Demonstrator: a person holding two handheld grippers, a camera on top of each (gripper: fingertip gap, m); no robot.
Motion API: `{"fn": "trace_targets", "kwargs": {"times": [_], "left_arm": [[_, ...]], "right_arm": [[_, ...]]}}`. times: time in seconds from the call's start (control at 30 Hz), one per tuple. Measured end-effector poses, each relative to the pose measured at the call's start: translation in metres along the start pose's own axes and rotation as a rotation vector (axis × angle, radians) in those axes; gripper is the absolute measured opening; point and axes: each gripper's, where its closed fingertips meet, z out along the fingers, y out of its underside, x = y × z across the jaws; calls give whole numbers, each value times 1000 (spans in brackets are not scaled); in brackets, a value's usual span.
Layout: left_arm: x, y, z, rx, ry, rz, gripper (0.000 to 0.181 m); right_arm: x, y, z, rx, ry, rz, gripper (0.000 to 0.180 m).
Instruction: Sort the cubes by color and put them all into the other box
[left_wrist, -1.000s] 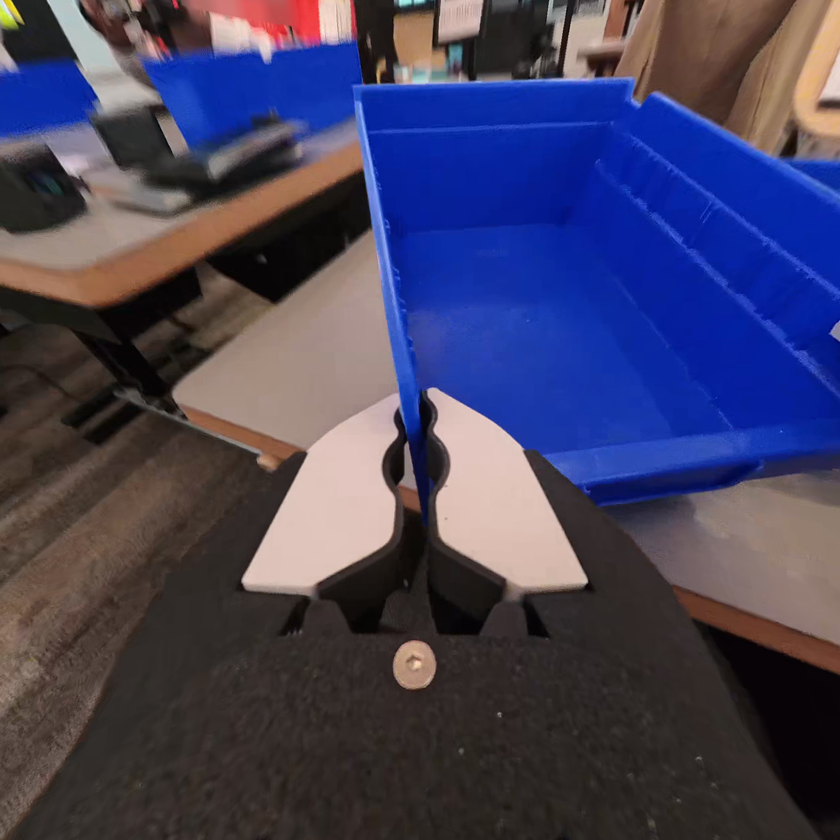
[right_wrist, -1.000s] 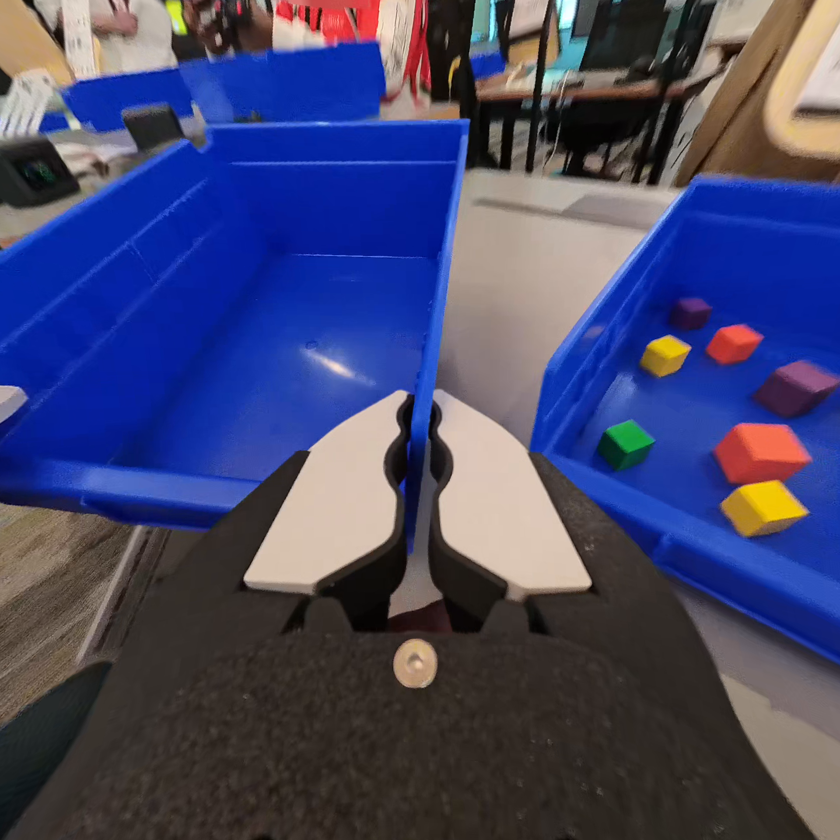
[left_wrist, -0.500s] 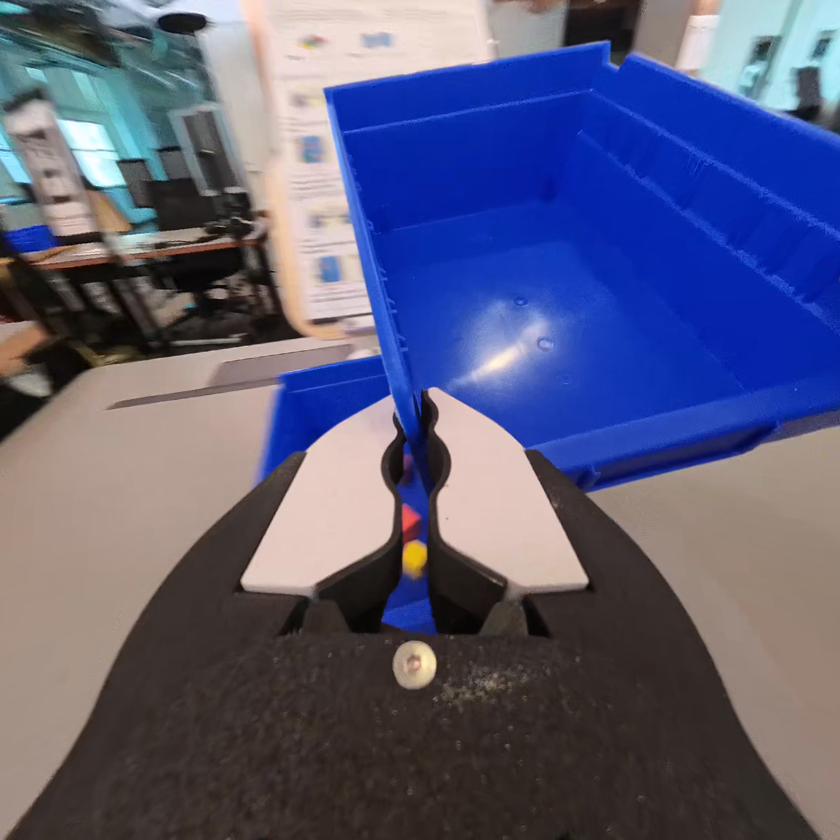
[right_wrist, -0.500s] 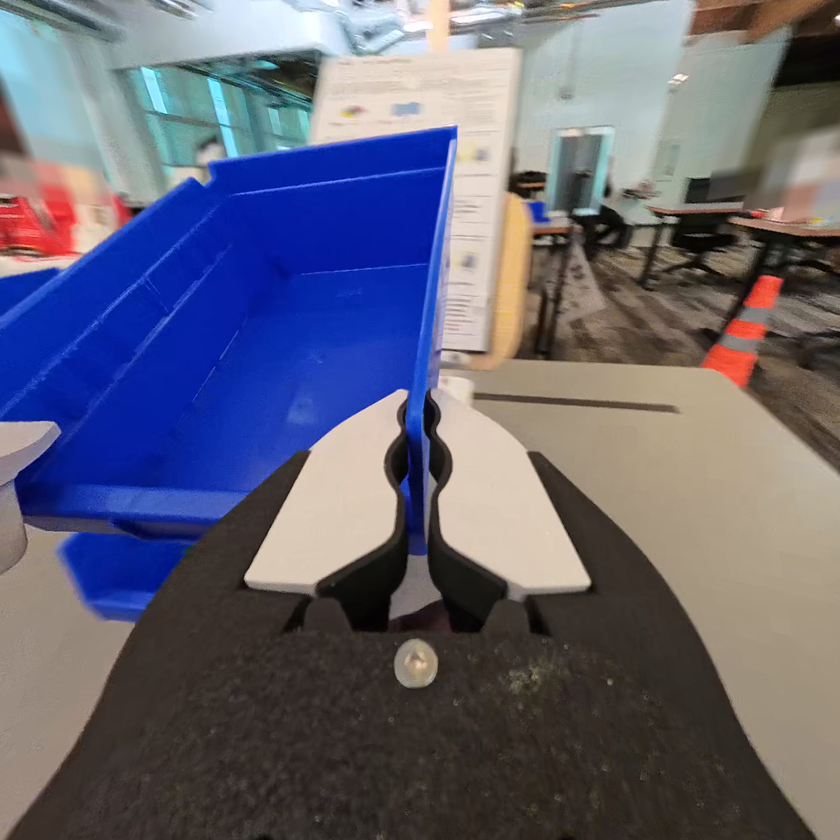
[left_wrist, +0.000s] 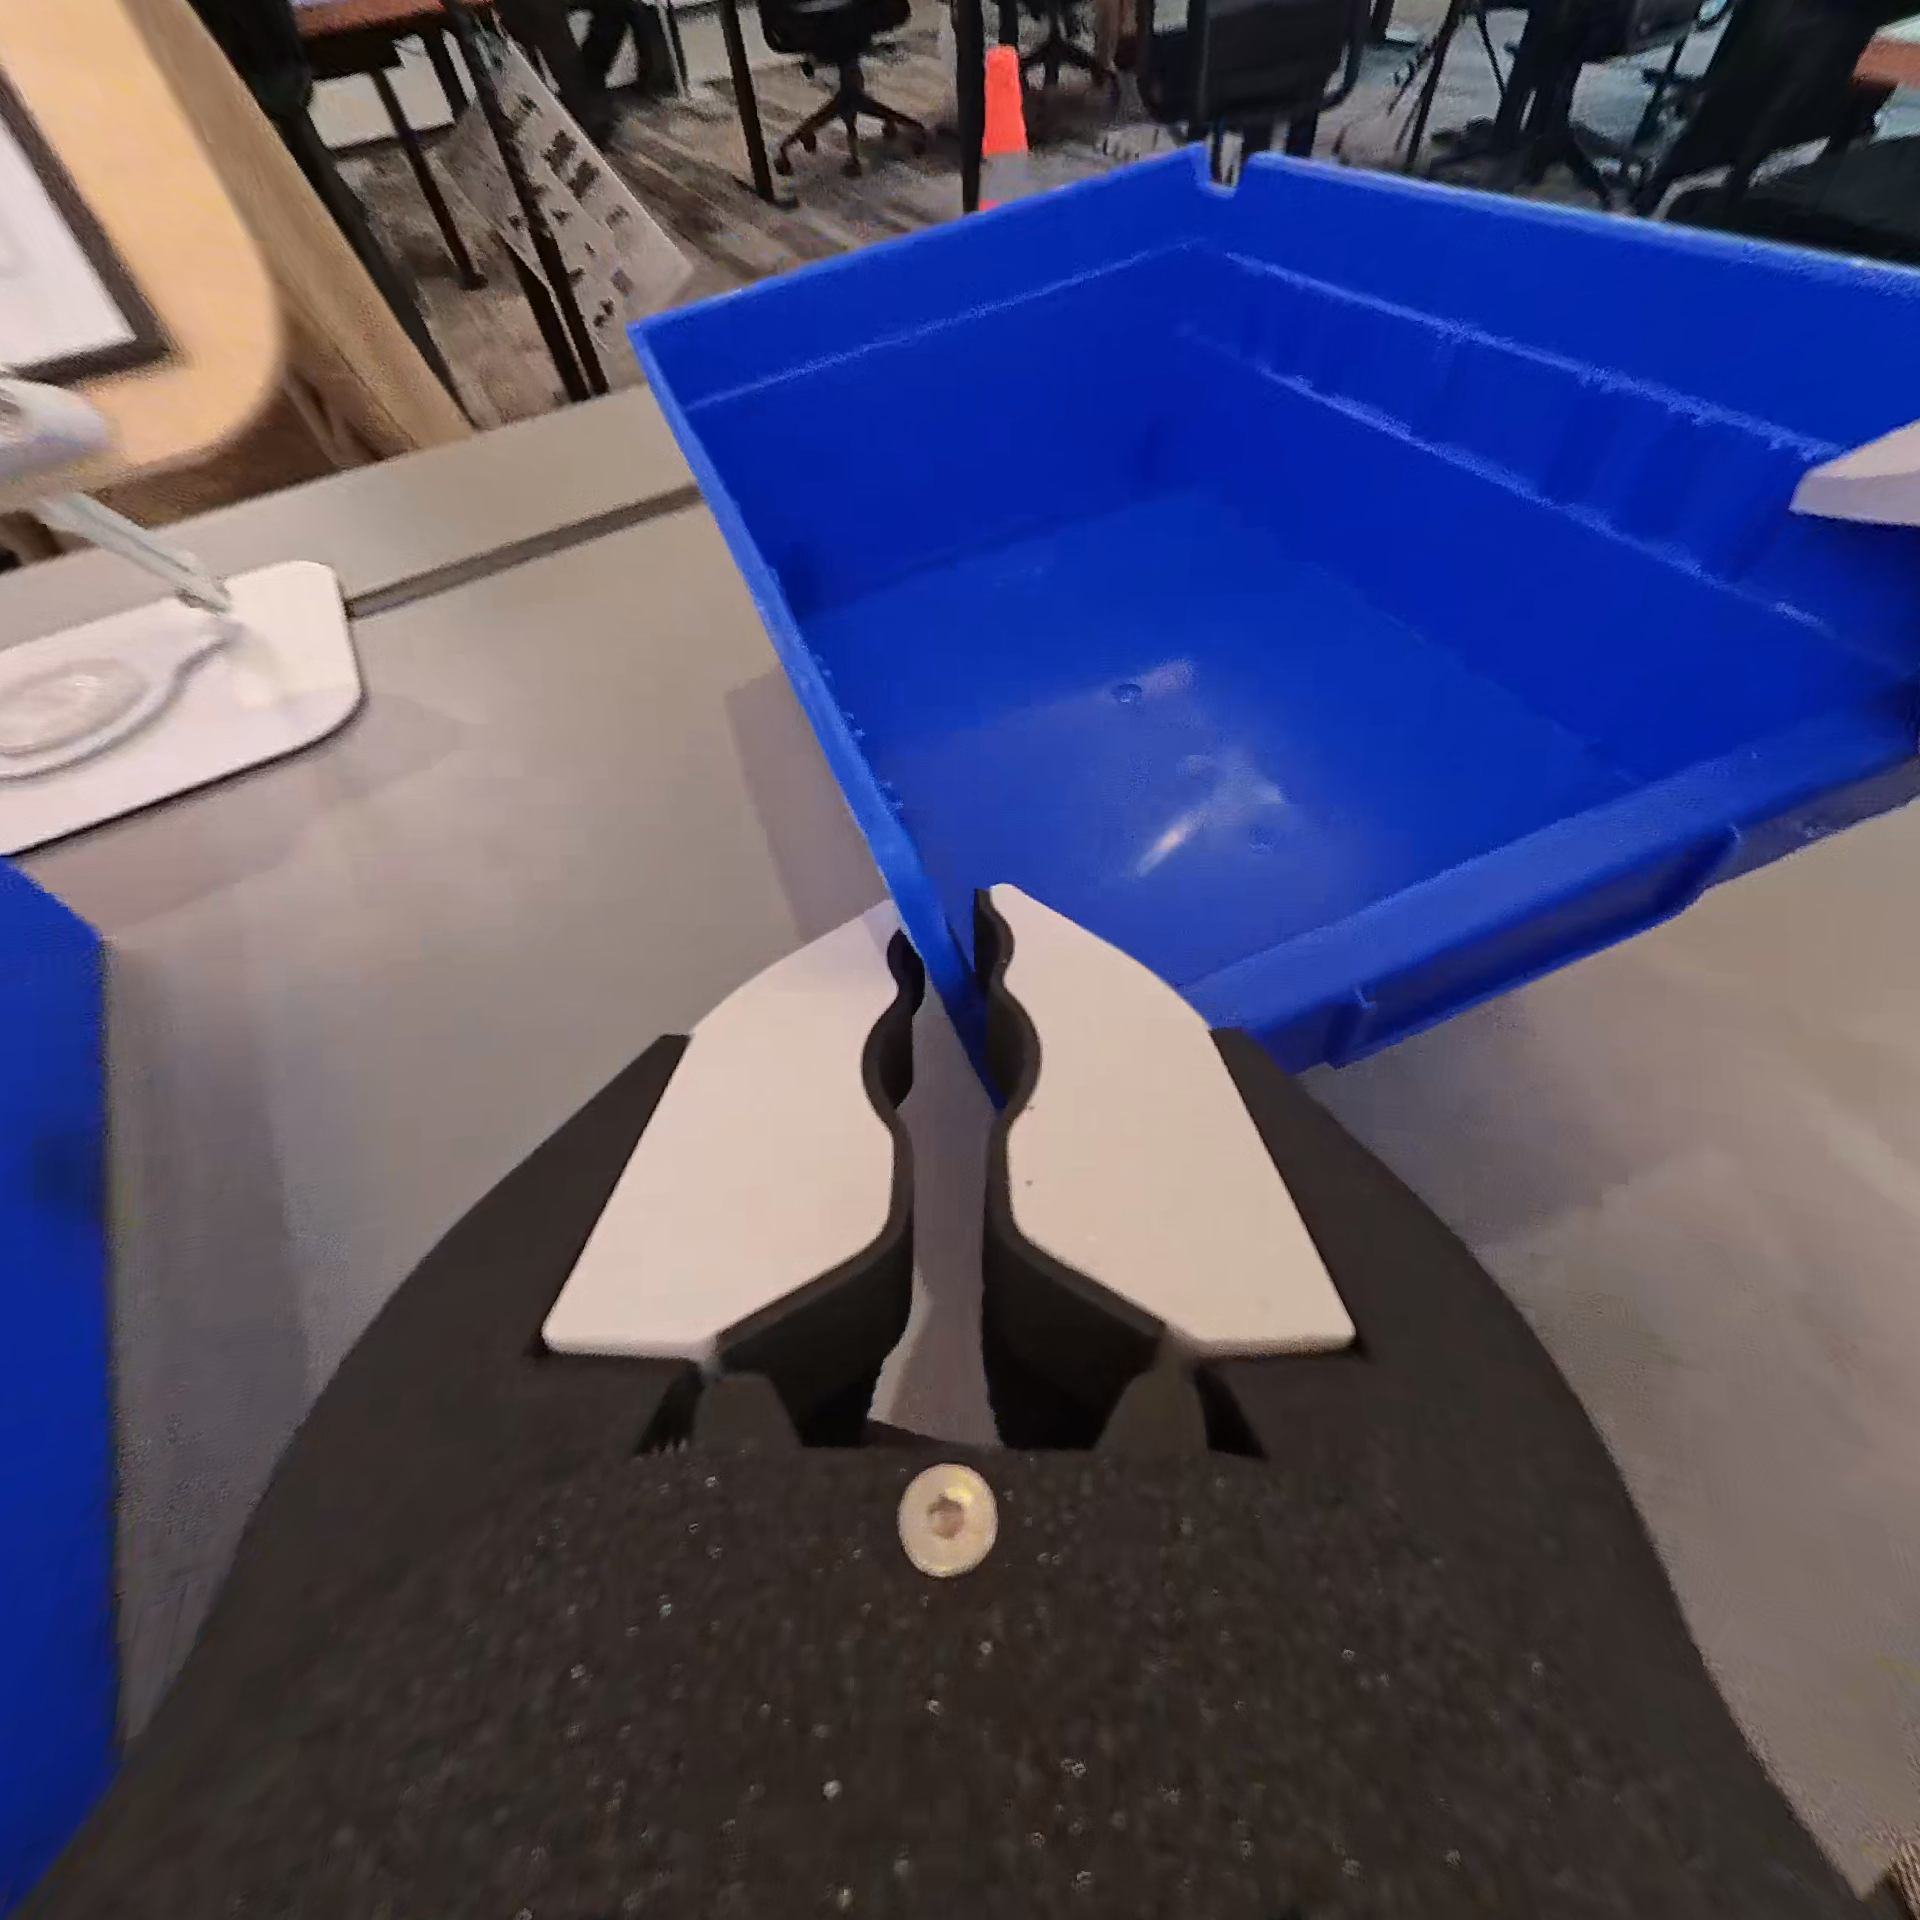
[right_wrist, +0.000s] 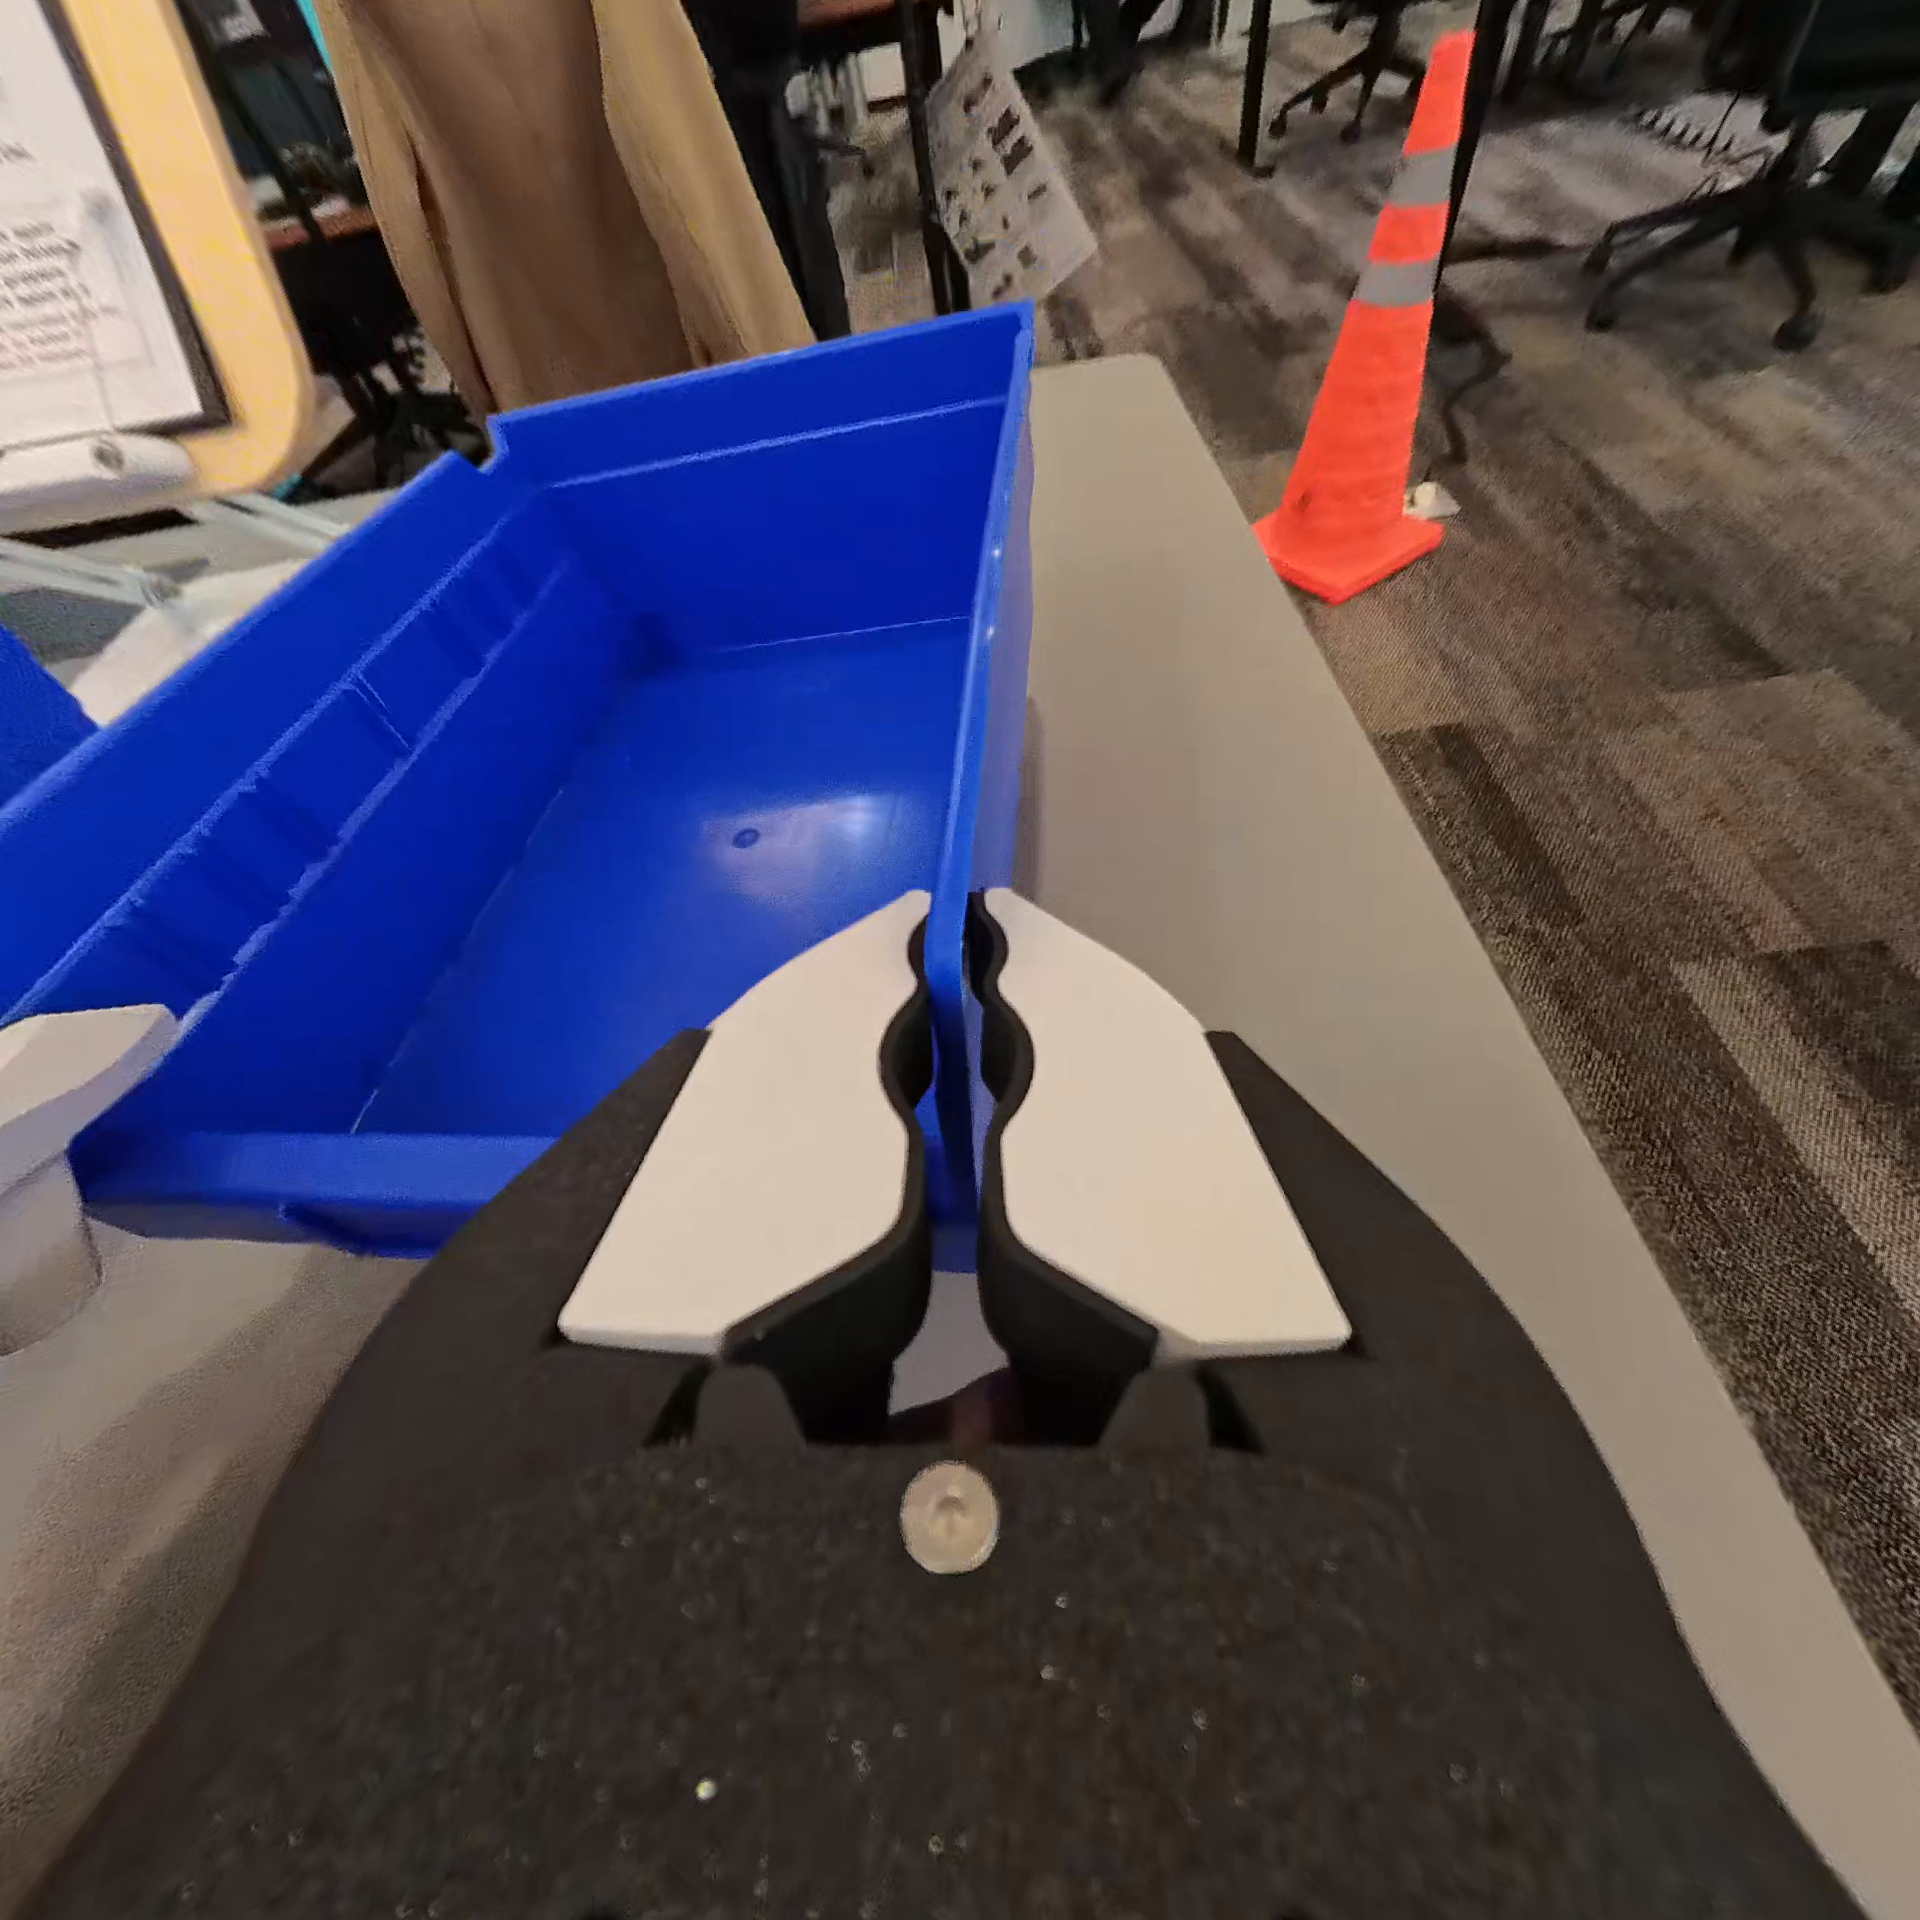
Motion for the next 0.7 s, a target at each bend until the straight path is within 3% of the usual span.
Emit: {"fn": "trace_targets", "kwargs": {"times": [0.3, 0.37, 0.43, 0.5, 0.6, 0.7], "left_arm": [[27, 28, 28, -77, 88, -62, 18], [33, 30, 28, -103, 135, -80, 30], [35, 33, 21, -129, 176, -100, 55], [25, 30, -3, -115, 205, -92, 60], [-12, 27, -66, -67, 223, -51, 60], [-86, 30, -138, -5, 103, 2, 59]], "right_arm": [[36, 32, 40, -108, -67, 33, 4], [37, 31, 41, -126, -59, 16, 4], [38, 29, 41, -125, -46, 12, 9], [40, 22, 30, -103, 18, -16, 32], [30, 4, -13, 7, 175, -111, 41], [-60, -1, -51, 154, 40, -116, 40]]}}
